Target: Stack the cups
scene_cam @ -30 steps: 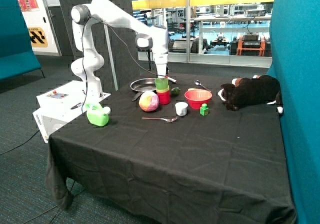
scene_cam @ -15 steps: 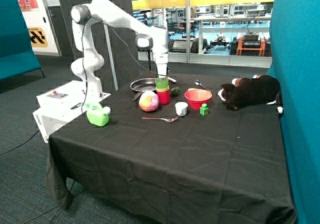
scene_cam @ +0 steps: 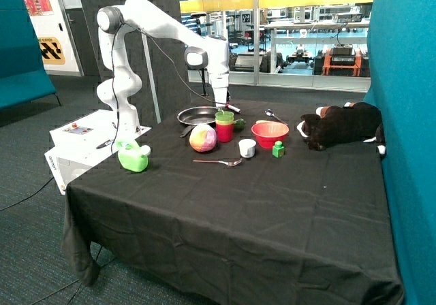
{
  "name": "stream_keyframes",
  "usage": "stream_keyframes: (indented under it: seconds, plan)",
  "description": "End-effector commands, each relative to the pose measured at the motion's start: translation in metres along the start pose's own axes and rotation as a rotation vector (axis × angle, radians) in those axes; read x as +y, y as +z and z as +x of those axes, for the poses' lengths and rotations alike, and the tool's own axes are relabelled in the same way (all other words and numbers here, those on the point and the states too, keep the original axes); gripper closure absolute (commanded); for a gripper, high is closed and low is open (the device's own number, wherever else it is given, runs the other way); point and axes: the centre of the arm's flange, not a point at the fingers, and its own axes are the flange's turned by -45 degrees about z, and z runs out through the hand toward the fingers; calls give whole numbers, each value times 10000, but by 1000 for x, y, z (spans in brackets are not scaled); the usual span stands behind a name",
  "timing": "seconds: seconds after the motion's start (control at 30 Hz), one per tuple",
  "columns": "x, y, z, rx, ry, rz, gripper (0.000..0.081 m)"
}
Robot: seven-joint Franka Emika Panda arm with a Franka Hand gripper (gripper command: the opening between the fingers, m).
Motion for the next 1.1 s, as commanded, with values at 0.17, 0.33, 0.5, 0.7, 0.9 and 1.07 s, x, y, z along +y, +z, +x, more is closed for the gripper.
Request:
stream_keyframes:
  seconds: [0.17, 0.33, 0.5, 0.7, 0.9, 1.07]
  plan:
    - [5, 0, 8, -60, -34, 40, 245]
    - [4, -3, 12, -60, -68, 40, 189]
    - [5, -6, 14, -60, -70, 40, 129]
    - [6, -10, 12, -60, -66, 40, 129]
    - [8, -20, 4, -60, 2, 40, 154]
    - [10, -33, -5, -60, 192, 39, 180]
